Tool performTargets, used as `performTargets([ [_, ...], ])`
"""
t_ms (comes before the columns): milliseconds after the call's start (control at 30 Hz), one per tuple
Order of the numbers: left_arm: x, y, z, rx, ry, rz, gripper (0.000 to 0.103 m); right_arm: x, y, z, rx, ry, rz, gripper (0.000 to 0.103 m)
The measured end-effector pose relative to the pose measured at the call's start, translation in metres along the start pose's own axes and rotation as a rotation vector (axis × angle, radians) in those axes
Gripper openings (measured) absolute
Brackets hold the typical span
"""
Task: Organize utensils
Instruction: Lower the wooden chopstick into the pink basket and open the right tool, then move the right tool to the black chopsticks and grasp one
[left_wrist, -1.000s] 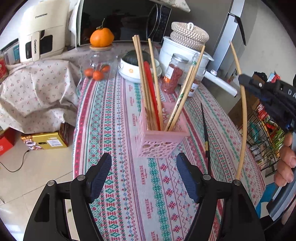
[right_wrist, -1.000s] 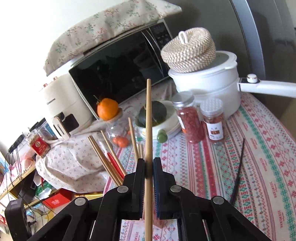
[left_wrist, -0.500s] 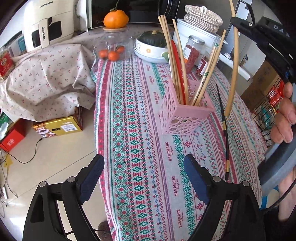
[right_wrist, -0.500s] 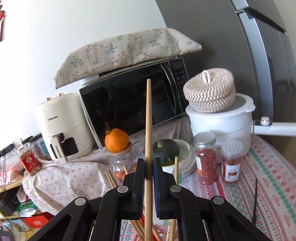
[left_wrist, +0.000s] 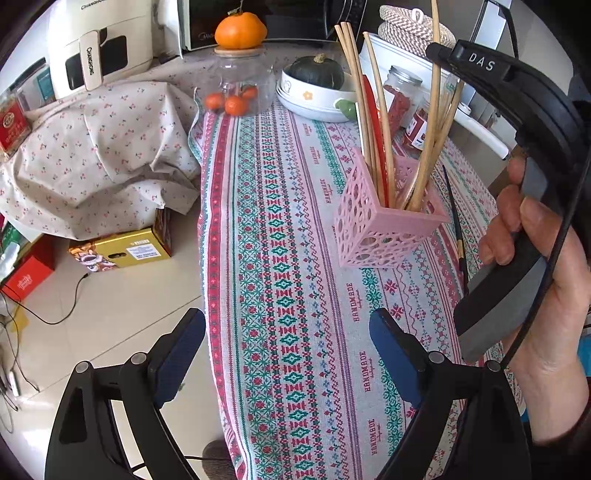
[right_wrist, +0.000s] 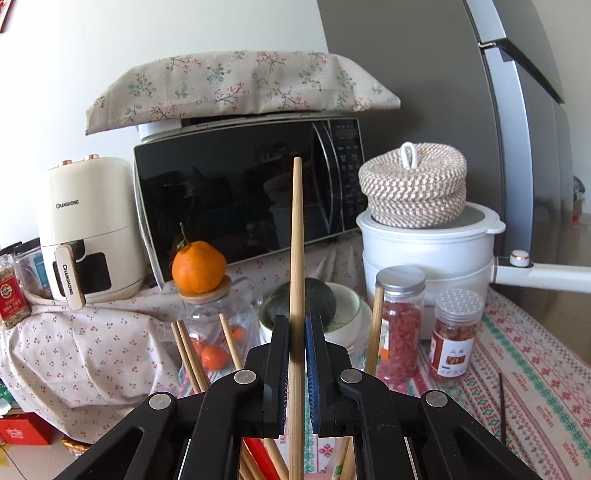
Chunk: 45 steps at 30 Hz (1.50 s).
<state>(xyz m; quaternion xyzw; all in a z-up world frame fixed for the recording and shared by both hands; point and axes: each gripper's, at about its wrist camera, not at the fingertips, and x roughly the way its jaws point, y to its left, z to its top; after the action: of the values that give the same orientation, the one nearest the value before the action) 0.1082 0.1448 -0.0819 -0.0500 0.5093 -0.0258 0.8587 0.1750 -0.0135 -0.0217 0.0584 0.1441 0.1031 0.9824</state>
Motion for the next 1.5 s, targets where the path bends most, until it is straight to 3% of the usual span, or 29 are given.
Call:
performTargets([
  [133,-0.004,0.000,0.001,-0.008,-0.027,0.000,0.092,-0.009,-0.008,0.000,0.048,0.026,0.018,0.010],
  [300,-0.010,-0.004,0.001,-0.021,-0.057,-0.019,0.093,-0.031,-0.022,0.012,0.089,0.048,0.057,0.042],
  [433,-0.011,-0.017,-0.003,0.007,-0.065,-0.024,0.098,-0.048,-0.043,0.020,0.146,0.089,0.085,0.052],
  [600,-0.015,-0.031,-0.007,0.036,-0.077,-0.028,0.102,-0.064,-0.073,0.030,0.190,0.152,0.112,0.073],
  [1033,-0.022,-0.067,-0.008,0.047,-0.125,-0.049,0.103,-0.086,-0.131,0.025,0.021,0.229,0.021,0.089],
  [1333,-0.017,-0.100,-0.004,0.084,-0.129,-0.058,0.103,-0.078,-0.159,0.002,-0.078,0.369,-0.018,0.090],
  [1500,-0.008,-0.121,-0.004,0.116,-0.095,-0.074,0.103,-0.071,-0.183,-0.008,-0.036,0.467,-0.049,0.090],
])
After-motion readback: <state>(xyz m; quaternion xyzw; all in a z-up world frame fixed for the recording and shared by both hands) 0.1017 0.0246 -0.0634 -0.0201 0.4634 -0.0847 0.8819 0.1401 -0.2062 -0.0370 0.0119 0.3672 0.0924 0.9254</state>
